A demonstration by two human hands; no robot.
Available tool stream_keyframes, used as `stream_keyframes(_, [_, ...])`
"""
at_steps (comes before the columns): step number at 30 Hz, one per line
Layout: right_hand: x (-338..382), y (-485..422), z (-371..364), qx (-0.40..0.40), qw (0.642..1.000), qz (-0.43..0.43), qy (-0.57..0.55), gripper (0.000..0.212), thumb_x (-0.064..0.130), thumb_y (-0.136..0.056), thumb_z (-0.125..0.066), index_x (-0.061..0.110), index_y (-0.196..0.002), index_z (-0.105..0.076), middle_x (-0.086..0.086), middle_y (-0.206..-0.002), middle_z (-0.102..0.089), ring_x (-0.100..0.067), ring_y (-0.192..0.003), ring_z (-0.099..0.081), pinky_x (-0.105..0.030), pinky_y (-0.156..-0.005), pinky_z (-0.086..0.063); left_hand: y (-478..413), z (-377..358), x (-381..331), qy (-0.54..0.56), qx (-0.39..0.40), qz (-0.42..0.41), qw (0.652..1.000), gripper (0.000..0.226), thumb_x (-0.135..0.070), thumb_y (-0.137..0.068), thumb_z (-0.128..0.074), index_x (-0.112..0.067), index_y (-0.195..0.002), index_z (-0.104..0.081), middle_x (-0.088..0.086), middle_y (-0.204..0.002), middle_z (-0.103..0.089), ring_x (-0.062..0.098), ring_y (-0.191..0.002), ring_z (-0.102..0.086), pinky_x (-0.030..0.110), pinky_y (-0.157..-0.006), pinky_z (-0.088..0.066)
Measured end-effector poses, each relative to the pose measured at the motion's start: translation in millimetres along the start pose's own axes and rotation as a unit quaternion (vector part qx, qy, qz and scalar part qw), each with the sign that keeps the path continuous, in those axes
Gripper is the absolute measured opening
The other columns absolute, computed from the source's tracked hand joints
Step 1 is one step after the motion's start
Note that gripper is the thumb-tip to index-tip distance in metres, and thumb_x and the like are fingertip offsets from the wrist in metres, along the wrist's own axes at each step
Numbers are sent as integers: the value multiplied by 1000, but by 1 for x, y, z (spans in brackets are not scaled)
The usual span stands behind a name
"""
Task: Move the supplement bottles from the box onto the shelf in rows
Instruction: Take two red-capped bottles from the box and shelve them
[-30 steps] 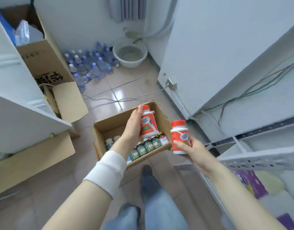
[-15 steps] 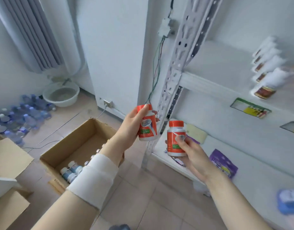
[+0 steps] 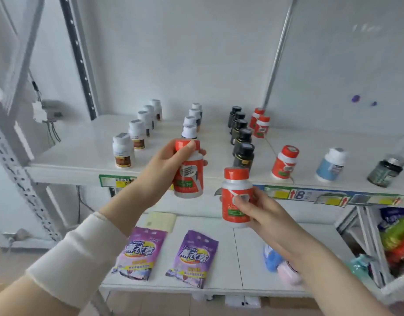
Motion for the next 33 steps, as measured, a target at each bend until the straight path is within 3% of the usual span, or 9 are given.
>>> stream_keyframes(4, [38,-6,59,-36,998,50,5,37,19,-75,-61,19,-112,-54,6,-101,-69,-1,-88,-67,-17,-75,-54,-52,-54,-19,-56,11,-35,998,28,-34,-94,-46,-15,-114,-55,-5,-101,-69,10,-90,-67,30,-81,-53])
stream_keyframes(9, [89,-34,116,-103,987,95,82,85,47,-51,-77,17,-125,-49,-1,-118,-65,-18,-111,-62,-40,-99,-45,-127,-103,-34,-125,48,-53,990,32,-37,-94,-48,-16,-119,-51,-5,-101,-65,3,-86,-63,17,-71,-50])
stream_keyframes(12, [110,-64,147,-132,979,101,114,65,32,-65,-70,17,-124,-46,-2,-112,-64,-19,-107,-62,-38,-97,-46,-177,-129,-35,-181,69,-70,979,37,-38,-93,-51,-14,-122,-50,-3,-100,-62,8,-87,-62,17,-72,-50])
stream_keyframes(15, [120,-98,176,-158,976,91,122,51,19,-79,-66,17,-125,-44,-7,-116,-61,-19,-104,-62,-34,-89,-50,-228,-148,-22,-253,93,-71,960,44,-42,-90,-55,-12,-122,-52,2,-106,-60,19,-97,-61,32,-85,-53])
stream_keyframes(18, [116,-129,202,-175,974,58,129,48,14,-80,-67,16,-123,-46,-9,-120,-60,-19,-103,-61,-31,-83,-51,-272,-165,-4,-309,126,-62,941,46,-41,-86,-62,-11,-120,-52,2,-107,-57,19,-97,-59,32,-87,-51])
stream_keyframes(21, [109,-157,223,-192,963,28,188,57,15,-76,-74,16,-125,-47,-8,-121,-60,-22,-108,-61,-40,-94,-50,-308,-180,16,-388,162,-61,905,50,-40,-84,-66,-12,-123,-52,0,-107,-57,17,-97,-56,26,-80,-44])
stream_keyframes(23, [104,-174,231,-181,958,4,223,61,14,-73,-77,17,-125,-46,-7,-120,-61,-23,-109,-60,-41,-97,-48,-327,-187,29,-430,177,-62,883,49,-42,-81,-69,-14,-119,-55,0,-107,-58,16,-96,-56,22,-76,-42])
stream_keyframes(26, [94,-195,232,-135,954,-31,264,60,11,-71,-79,18,-120,-45,-3,-113,-60,-16,-100,-60,-29,-82,-52,-345,-193,43,-474,193,-53,857,43,-43,-81,-68,-15,-112,-57,-4,-95,-55,11,-85,-53,14,-61,-37])
stream_keyframes(33, [74,-214,231,-60,943,-77,319,57,9,-71,-79,19,-116,-46,1,-112,-56,-13,-90,-58,-17,-65,-48,-355,-196,62,-516,240,-41,821,44,-40,-83,-66,-11,-114,-56,-1,-102,-55,13,-89,-52,12,-64,-38])
Point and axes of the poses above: each hand's wrist, its own y-axis away from the middle knuckle, its own z-axis out of the back of the hand, x = y × z, the point moved 2 cm from there along -y, towards the middle knuckle
